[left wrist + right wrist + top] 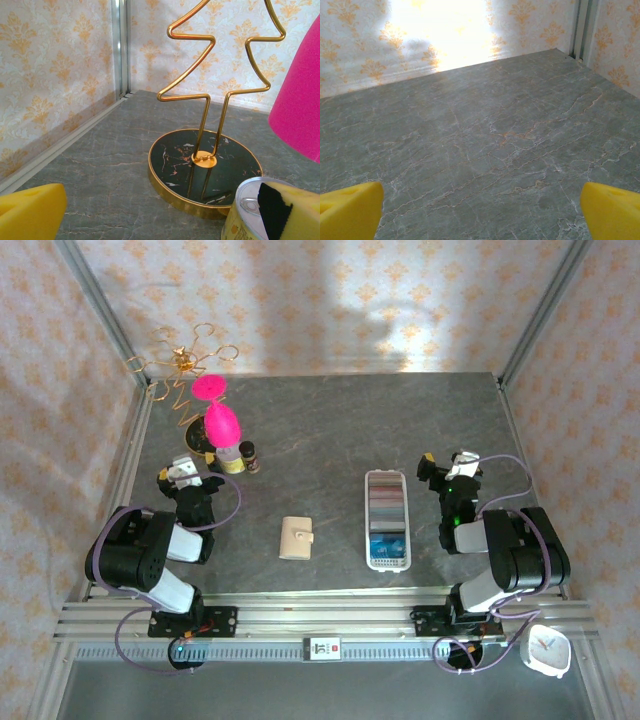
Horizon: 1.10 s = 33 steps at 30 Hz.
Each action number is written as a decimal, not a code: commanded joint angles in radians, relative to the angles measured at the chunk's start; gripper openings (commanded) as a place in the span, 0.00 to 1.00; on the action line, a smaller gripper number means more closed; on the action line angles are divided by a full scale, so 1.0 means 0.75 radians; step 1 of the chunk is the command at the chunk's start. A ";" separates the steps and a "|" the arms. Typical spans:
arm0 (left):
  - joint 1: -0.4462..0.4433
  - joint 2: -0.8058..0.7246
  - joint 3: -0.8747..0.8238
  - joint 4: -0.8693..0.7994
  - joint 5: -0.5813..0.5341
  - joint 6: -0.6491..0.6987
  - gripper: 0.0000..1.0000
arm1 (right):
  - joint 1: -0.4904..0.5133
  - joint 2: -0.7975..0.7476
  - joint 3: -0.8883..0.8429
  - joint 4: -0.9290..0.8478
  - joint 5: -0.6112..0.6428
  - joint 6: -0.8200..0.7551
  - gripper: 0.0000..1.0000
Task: Put the credit cards into the card holder
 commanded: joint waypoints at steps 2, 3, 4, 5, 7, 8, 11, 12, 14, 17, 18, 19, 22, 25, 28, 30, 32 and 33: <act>0.007 -0.003 0.003 0.013 0.024 -0.016 1.00 | -0.010 -0.024 -0.006 0.041 0.018 -0.009 1.00; 0.008 -0.007 -0.008 0.028 0.036 -0.010 1.00 | -0.010 -0.049 -0.002 0.013 0.029 -0.003 1.00; 0.005 -0.026 -0.020 0.028 0.051 -0.003 1.00 | -0.010 -0.080 -0.003 -0.012 0.036 0.001 1.00; 0.001 -0.059 -0.032 0.029 0.061 0.008 1.00 | -0.009 -0.128 -0.005 -0.057 0.044 0.006 1.00; -0.019 -0.153 -0.041 -0.041 0.047 0.029 1.00 | -0.010 -0.224 -0.011 -0.142 0.058 0.025 1.00; -0.036 -0.234 -0.038 -0.114 0.029 0.040 1.00 | -0.009 -0.276 -0.017 -0.177 0.062 0.035 1.00; -0.076 -0.454 0.025 -0.412 -0.044 -0.041 1.00 | -0.010 -0.434 -0.034 -0.272 0.087 0.080 1.00; -0.077 -0.527 0.058 -0.541 -0.087 -0.169 1.00 | -0.010 -0.512 -0.027 -0.335 0.110 0.117 1.00; -0.073 -0.668 0.133 -0.836 -0.099 -0.406 1.00 | -0.009 -0.624 0.005 -0.480 0.155 0.234 1.00; -0.062 -0.829 0.190 -1.098 0.133 -0.494 1.00 | -0.010 -0.772 0.063 -0.773 0.215 0.501 1.00; -0.061 -0.873 0.168 -1.093 0.211 -0.510 1.00 | -0.009 -0.817 0.063 -0.810 0.216 0.560 1.00; -0.062 -0.907 0.135 -1.077 0.227 -0.585 1.00 | -0.011 -0.852 0.056 -0.835 0.205 0.589 1.00; -0.057 -1.022 0.031 -1.003 0.341 -0.730 1.00 | -0.011 -0.964 0.057 -0.975 0.294 0.792 1.00; -0.056 -1.114 0.060 -1.173 0.427 -0.837 1.00 | -0.011 -1.048 0.074 -1.082 0.254 0.819 1.00; -0.057 -1.172 0.088 -1.318 0.497 -0.903 1.00 | -0.011 -1.088 0.124 -1.213 0.169 0.849 1.00; -0.058 -1.193 0.093 -1.376 0.563 -0.944 0.99 | -0.010 -1.092 0.177 -1.293 0.065 0.819 1.00; -0.061 -1.187 0.107 -1.450 0.634 -0.992 0.99 | -0.010 -1.087 0.239 -1.393 -0.029 0.788 1.00; -0.065 -1.177 0.117 -1.494 0.664 -1.009 0.99 | -0.009 -1.084 0.270 -1.432 -0.090 0.767 0.99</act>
